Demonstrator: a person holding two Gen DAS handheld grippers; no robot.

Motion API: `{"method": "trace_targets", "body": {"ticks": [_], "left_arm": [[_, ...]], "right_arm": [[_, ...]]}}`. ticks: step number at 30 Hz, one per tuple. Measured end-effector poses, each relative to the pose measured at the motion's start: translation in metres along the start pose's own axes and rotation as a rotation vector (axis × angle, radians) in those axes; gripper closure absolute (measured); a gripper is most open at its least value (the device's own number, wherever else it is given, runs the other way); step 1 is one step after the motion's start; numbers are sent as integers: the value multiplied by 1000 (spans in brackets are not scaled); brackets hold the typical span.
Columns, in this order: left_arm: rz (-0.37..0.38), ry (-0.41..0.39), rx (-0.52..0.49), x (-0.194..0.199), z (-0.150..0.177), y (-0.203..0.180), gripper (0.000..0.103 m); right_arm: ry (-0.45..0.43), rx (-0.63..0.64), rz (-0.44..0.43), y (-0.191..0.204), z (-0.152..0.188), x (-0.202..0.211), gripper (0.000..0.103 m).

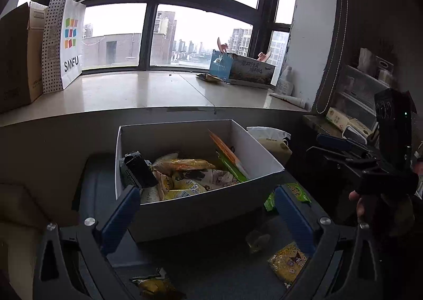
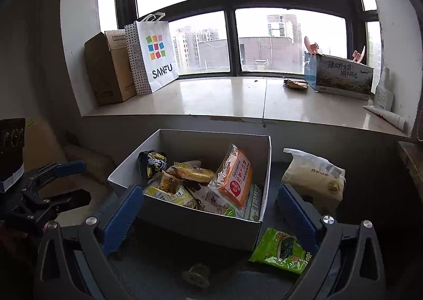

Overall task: Organize snacks
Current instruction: 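Move back to the table and grasp the yellow chip bag with the left gripper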

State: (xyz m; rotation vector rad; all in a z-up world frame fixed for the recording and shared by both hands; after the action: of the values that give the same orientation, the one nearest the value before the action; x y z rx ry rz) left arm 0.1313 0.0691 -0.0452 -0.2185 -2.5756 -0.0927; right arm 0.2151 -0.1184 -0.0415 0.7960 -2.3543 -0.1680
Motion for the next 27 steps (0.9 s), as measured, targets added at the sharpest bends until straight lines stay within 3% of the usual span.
{"method": "trace_targets", "body": {"ticks": [6, 17, 25, 27], "left_arm": [[44, -33, 28, 35, 24, -24, 0], [92, 58, 88, 33, 83, -46, 0], [48, 123, 142, 12, 109, -22, 0], [6, 147, 146, 5, 115, -12, 0]], "right_arm": [[-14, -47, -27, -8, 39, 38, 0], [-6, -171, -62, -33, 99, 73, 0], [-13, -184, -45, -42, 108, 82, 0], [-9, -187, -35, -43, 110, 81, 0]]}}
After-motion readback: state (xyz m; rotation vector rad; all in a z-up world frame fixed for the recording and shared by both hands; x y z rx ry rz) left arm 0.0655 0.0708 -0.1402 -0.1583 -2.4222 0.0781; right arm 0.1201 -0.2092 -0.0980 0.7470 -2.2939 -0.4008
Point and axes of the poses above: each gripper's, at about its wrist camera, not at the fingertips, and x roughly against the way its jaws point, y to its left, z to its underside, the point moved 4 cm from there along -x, roughly the way its jaws point, and after that the axes turned 14 degrees about -x, right-handed, at the moved point
